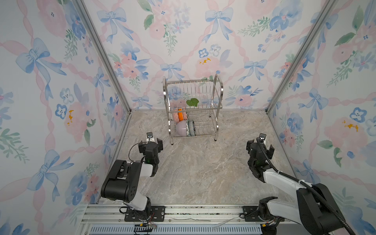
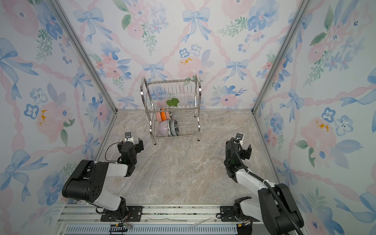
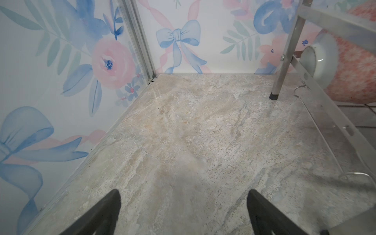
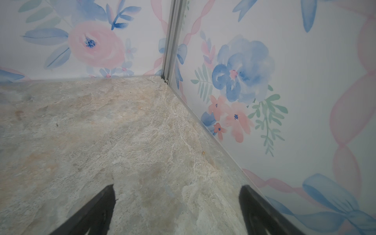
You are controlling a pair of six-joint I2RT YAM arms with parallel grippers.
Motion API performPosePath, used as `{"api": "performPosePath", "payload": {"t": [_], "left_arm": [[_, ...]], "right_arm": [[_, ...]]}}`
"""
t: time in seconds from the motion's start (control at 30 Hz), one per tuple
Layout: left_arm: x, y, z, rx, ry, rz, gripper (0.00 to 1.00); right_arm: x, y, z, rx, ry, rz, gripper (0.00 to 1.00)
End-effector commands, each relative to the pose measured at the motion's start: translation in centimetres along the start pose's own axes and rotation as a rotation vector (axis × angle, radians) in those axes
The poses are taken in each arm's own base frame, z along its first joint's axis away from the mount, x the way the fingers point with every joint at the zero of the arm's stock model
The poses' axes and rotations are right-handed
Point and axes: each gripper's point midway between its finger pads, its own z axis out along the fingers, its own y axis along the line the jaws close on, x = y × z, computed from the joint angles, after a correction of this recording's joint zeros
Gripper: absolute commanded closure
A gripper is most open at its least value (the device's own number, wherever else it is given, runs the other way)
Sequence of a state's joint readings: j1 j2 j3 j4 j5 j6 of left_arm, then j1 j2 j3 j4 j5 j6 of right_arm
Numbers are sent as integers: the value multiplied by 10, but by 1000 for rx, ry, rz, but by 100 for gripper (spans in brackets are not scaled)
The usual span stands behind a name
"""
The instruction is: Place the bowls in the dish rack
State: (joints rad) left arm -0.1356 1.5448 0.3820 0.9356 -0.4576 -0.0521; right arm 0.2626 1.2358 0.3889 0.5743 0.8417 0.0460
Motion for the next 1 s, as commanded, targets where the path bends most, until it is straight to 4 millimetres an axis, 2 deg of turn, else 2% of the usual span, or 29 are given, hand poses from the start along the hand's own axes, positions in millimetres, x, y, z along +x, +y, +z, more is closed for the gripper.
{"api": "performPosePath", "payload": {"t": [0.0, 0.13, 0.2, 0.23, 0.5, 0.73, 0.97], "left_arm": [[-1, -3, -3, 50, -20, 6, 2], [0, -3, -13, 100, -62, -16, 2], [8, 0, -18, 121, -89, -42, 2], [0, 2, -22, 118, -147, -38, 2], [5, -5, -18, 153, -93, -27, 2], [4, -5, -17, 155, -93, -28, 2], [5, -5, -17, 156, -92, -28, 2]], "right_arm": [[-6, 2, 3, 0, -58, 21, 3], [-3, 8, 8, -2, -88, -2, 3], [0, 15, 8, -25, -93, -5, 4], [1, 20, 8, -35, -106, -13, 3], [3, 52, -1, -67, -194, -106, 3], [5, 42, -8, -55, -226, -60, 3], [5, 39, -5, -56, -221, -42, 3]]}}
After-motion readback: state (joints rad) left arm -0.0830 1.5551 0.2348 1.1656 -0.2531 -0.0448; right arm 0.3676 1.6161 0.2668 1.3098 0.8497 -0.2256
